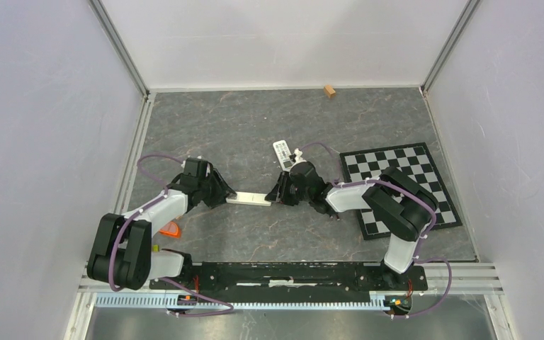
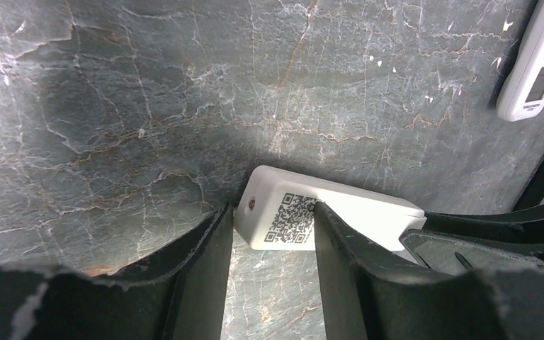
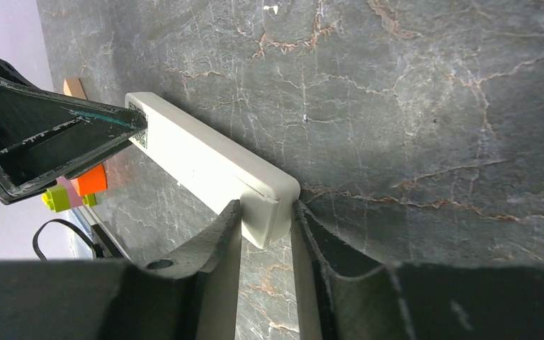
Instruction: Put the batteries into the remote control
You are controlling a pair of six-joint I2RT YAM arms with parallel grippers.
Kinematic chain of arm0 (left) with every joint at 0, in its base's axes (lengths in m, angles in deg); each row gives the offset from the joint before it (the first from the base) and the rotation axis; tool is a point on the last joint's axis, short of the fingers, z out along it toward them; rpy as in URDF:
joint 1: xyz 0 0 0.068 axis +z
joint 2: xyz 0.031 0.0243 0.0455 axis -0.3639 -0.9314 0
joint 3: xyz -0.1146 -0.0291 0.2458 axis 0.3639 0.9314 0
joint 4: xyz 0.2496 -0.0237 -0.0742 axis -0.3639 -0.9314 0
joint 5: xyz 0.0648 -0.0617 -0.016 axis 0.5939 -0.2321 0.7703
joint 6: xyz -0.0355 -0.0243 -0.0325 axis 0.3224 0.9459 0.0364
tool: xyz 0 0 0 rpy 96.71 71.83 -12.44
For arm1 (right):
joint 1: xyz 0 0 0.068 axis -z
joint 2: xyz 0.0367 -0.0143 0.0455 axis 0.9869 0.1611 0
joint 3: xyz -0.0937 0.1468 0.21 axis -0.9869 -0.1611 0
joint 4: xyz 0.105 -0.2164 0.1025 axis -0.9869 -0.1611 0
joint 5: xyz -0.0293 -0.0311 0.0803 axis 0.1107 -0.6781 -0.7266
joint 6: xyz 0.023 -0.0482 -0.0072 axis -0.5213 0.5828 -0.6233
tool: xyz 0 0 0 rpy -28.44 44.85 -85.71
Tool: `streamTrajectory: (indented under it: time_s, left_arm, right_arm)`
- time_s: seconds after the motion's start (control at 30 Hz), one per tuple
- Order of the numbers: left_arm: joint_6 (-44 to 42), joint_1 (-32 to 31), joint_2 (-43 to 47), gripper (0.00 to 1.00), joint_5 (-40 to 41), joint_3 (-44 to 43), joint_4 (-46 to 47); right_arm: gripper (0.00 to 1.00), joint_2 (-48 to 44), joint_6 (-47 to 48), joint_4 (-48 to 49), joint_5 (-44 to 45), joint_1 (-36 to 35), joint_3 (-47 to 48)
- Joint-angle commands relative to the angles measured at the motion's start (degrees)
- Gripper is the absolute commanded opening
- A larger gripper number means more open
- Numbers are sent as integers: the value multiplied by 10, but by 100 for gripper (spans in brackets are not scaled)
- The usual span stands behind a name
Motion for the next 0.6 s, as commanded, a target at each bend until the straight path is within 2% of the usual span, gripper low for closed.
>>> streamTrajectory:
  time_s: [0.0,0.13,0.27,0.57]
  left_arm:
    - [5,-3,8,51,-24,16,-1]
    - [4,-3,10,51,-23,18,-1]
    - [5,-3,11,50,-24,23,1]
    - [8,-3,14,50,-33,26,7]
  right_arm:
    - [29,18,13,-15,6,-5,-7]
    - [18,16,16,-15,13,-1,-17]
    - [13,13,18,-15,14,2,-25]
    - [18,6,26,-17,-1,1,-15]
